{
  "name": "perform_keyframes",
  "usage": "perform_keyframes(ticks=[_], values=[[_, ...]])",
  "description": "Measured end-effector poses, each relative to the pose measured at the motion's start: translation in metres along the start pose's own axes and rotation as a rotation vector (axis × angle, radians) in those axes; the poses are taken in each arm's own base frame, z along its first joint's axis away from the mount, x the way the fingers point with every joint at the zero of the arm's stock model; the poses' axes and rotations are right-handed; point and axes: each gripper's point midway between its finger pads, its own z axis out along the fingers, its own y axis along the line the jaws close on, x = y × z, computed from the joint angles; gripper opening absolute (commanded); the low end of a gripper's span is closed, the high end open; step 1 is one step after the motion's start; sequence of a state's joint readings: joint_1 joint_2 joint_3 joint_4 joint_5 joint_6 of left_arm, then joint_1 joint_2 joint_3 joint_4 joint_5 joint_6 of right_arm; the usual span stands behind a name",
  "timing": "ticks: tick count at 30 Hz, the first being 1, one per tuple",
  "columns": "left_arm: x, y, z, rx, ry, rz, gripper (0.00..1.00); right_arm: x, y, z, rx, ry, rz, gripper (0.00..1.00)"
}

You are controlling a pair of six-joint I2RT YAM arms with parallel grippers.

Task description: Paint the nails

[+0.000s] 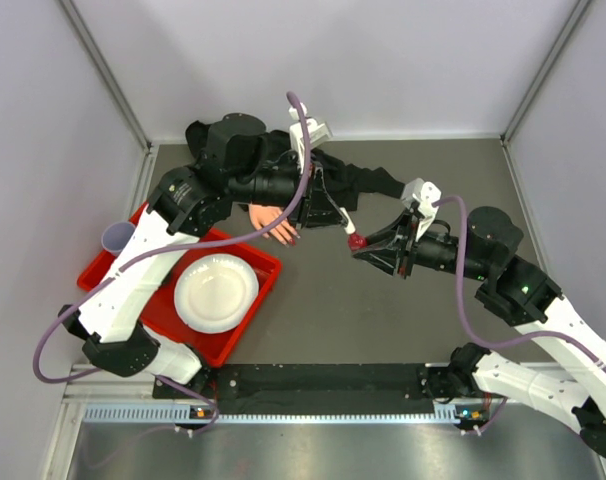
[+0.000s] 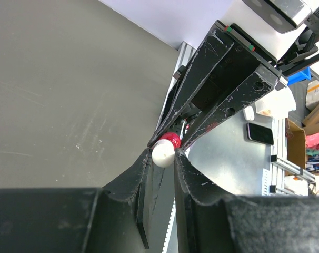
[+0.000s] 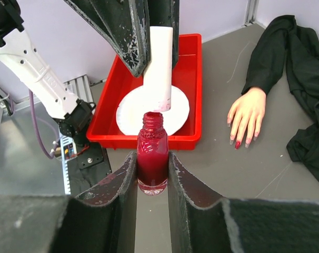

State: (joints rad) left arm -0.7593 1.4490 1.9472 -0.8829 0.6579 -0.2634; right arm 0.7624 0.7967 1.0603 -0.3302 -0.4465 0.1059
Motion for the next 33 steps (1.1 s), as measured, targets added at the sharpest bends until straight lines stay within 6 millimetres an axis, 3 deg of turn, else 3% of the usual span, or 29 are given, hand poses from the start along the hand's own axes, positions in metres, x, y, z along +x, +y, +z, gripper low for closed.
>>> perform_keyframes(ticks=[33], values=[[-0.011,0.006,-0.01,-0.028,-0.032,0.003,0.0,0.003,-0.001,0.0,0.008,0.009,0.004,0.0]])
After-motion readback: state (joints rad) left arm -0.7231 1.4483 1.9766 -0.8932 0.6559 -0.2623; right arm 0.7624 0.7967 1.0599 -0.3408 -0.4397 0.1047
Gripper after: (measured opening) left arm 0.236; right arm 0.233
